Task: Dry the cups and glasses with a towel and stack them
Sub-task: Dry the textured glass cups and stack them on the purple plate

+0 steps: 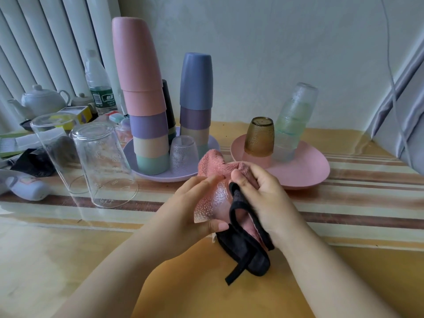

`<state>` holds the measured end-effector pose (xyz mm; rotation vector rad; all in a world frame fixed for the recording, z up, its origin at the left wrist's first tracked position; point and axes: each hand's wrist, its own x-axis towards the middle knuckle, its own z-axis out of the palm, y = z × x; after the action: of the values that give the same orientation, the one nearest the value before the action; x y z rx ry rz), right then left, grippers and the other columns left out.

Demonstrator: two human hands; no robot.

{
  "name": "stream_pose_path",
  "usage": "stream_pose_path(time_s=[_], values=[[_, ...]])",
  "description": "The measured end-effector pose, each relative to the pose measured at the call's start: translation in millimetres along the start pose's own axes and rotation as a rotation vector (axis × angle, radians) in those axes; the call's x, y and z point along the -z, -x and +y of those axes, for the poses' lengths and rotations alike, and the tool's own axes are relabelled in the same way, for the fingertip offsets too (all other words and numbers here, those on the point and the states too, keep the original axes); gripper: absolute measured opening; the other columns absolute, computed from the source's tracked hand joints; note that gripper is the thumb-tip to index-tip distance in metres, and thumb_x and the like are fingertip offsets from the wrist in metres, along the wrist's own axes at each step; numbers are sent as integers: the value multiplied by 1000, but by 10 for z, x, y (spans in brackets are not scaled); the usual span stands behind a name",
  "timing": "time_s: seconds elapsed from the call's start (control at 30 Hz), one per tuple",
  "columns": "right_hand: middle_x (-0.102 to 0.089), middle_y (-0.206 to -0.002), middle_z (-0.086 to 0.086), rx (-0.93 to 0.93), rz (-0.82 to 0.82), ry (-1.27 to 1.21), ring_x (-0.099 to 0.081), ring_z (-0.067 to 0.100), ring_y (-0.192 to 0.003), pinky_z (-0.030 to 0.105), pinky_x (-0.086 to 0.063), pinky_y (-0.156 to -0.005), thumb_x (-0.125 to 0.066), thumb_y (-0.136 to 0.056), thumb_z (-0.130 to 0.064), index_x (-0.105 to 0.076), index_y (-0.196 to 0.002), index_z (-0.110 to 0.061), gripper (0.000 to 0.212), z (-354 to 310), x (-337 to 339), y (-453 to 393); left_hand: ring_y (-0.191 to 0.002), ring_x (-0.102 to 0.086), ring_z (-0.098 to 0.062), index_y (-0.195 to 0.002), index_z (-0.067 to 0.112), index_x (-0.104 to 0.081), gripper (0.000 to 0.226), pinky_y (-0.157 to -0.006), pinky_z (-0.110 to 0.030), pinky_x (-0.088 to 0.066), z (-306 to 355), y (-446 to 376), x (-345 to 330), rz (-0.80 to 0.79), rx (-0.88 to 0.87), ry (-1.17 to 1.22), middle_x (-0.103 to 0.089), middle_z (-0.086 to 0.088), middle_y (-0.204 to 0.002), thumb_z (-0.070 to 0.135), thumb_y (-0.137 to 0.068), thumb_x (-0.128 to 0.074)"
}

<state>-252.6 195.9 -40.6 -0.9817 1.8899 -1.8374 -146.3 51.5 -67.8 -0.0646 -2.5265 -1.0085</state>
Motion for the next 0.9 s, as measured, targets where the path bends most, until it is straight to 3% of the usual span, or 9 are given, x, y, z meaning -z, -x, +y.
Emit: stream_pose_path(time_s=[0.13, 0.23, 0.3, 0.37, 0.5, 0.57, 0.67, 0.8, 0.9], values=[[-68, -72, -17, -58, 83, -70, -61, -3, -70, 17, -45, -68, -55, -91, -34, -64, -92, -24, 13, 27, 9, -17, -125, -40, 12, -130, 54, -31, 69, -97, 0, -29, 27, 7, -56, 44, 44, 96, -46, 24, -129, 75, -70, -59], [-66, -67, -20, -143, 101, -174, -61, -2, -68, 19, -46, -67, -54, -91, -43, -64, -88, -27, 19, 63, 0, 13, -124, -44, 13, -127, 51, -40, 68, -102, -8, -34, 69, 10, -49, 66, 145, 272, -52, 24, -131, 63, -66, -67], [-73, -84, -15, -197, 70, -286, -67, 1, -84, 22, -52, -81, -58, -84, -57, -67, -99, -27, 34, 45, -73, 51, -122, -53, 2, -132, 34, -48, 72, -99, -18, -43, 87, 11, -44, 103, 209, 491, -63, 15, -126, 55, -67, -72], [-69, -115, -8, -146, -2, -242, -61, 8, -111, 34, -43, -104, -57, -72, -73, -60, -121, -31, 65, 122, -165, 68, -107, -63, -9, -127, 20, -53, 60, -88, -24, -50, 126, 3, -36, 187, 239, 696, -70, 3, -115, 46, -75, -69], [-52, -119, -41, -28, -71, -84, -44, -17, -119, 16, -33, -104, -35, -82, -68, -43, -120, -59, 39, 79, -309, 113, -115, -60, -25, -127, 9, -55, 51, -101, -43, -42, 115, -75, -46, 286, 356, 976, -66, -12, -120, 45, -92, -52], [-51, -119, -42, 12, -35, -52, -42, -20, -119, 14, -31, -103, -36, -83, -61, -43, -122, -56, 40, 97, -288, 102, -128, -53, -26, -134, 10, -52, 58, -109, -43, -37, 77, -93, -30, 244, 351, 973, -60, -12, -132, 51, -94, -45], [-62, -122, -18, 49, 44, -60, -54, 0, -119, 35, -39, -107, -41, -90, -52, -53, -126, -37, 41, 109, -264, 69, -131, -47, -7, -135, 36, -50, 70, -109, -35, -36, 39, -54, -35, 149, 352, 713, -53, 6, -139, 74, -76, -54], [-69, -107, -5, 2, 73, -113, -63, 26, -104, 60, -44, -97, -50, -87, -51, -61, -110, -39, 29, 145, -202, 34, -109, -64, -9, -129, 24, -52, 74, -84, -20, -52, 45, -30, -32, 124, 333, 728, -68, 4, -118, 47, -62, -73], [-69, -114, -5, -8, 100, -83, -63, 22, -110, 54, -44, -101, -55, -92, -36, -62, -115, -36, 24, 180, -140, -7, -108, -66, -16, -126, 19, -57, 69, -85, -21, -53, 51, -36, 21, 140, 334, 762, -70, -2, -116, 43, -63, -75]])
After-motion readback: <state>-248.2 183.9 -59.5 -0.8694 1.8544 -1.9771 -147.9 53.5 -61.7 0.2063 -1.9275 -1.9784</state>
